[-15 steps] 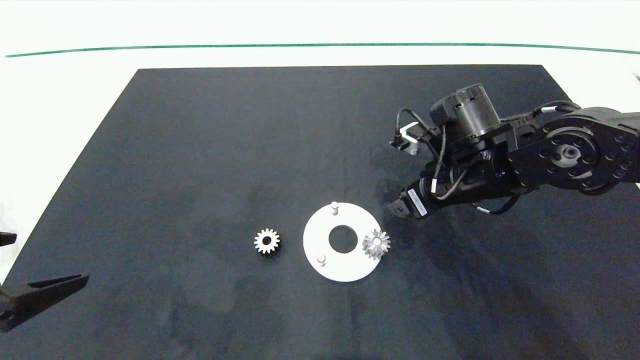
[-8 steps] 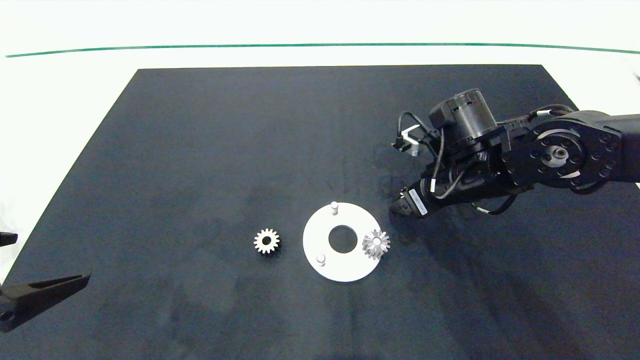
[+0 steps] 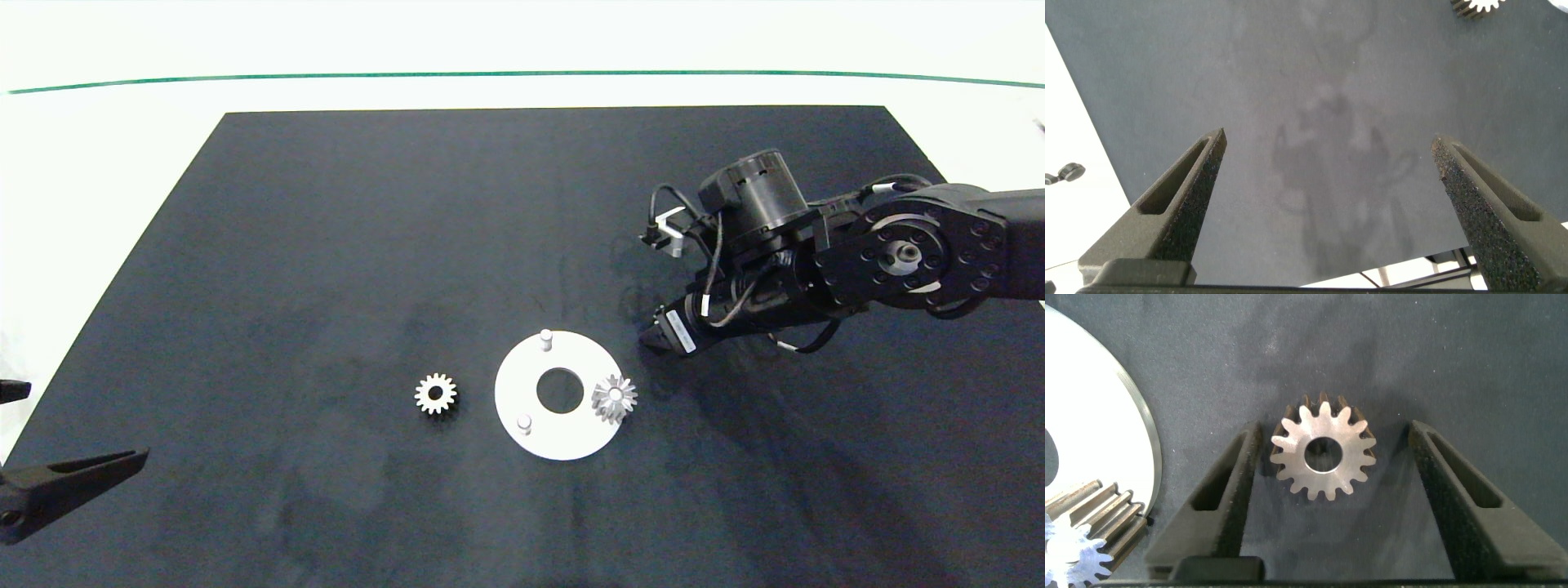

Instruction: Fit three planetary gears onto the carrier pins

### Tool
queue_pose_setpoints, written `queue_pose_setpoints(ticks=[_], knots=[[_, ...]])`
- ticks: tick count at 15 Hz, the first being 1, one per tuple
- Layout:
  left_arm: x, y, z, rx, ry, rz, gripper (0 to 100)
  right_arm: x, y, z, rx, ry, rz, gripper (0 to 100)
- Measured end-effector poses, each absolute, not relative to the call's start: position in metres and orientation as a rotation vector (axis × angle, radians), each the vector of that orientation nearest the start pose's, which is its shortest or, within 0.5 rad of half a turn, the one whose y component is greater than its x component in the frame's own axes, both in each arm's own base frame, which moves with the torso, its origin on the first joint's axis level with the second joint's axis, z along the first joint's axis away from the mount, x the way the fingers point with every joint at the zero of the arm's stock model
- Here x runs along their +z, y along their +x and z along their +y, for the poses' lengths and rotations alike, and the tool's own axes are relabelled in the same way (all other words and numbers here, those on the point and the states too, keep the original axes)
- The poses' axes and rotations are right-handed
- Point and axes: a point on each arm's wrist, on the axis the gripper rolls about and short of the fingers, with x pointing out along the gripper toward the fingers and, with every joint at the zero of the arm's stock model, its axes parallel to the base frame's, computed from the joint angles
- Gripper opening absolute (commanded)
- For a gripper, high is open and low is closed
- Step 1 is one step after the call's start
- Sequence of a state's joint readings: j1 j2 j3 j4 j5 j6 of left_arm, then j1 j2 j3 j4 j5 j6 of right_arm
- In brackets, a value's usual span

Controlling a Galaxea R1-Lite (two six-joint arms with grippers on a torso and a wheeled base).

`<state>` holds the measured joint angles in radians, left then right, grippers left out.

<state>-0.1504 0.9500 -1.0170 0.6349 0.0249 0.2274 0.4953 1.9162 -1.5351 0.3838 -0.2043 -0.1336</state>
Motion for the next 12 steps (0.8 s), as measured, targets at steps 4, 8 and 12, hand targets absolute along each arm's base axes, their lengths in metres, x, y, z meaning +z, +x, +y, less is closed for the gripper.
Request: queue_pose_setpoints(ticks=[4, 8, 12], knots=[[0.276, 0.0803, -0.0116, -0.186, 0.27, 0.55, 100, 0.2163, 0.3229, 0.1708, 0.329, -0.39, 0.705, 58], [0.2765, 0.0801, -0.0116, -0.186, 0.27, 0.547, 100, 0.2165, 0.3227, 0.1715, 0.331, -0.391, 0.703, 51], [0.2763, 0.0799, -0.0116, -0.186, 0.27, 0.547, 100, 0.2166, 0.3223, 0.1726, 0.334, -0.371, 0.704, 42]])
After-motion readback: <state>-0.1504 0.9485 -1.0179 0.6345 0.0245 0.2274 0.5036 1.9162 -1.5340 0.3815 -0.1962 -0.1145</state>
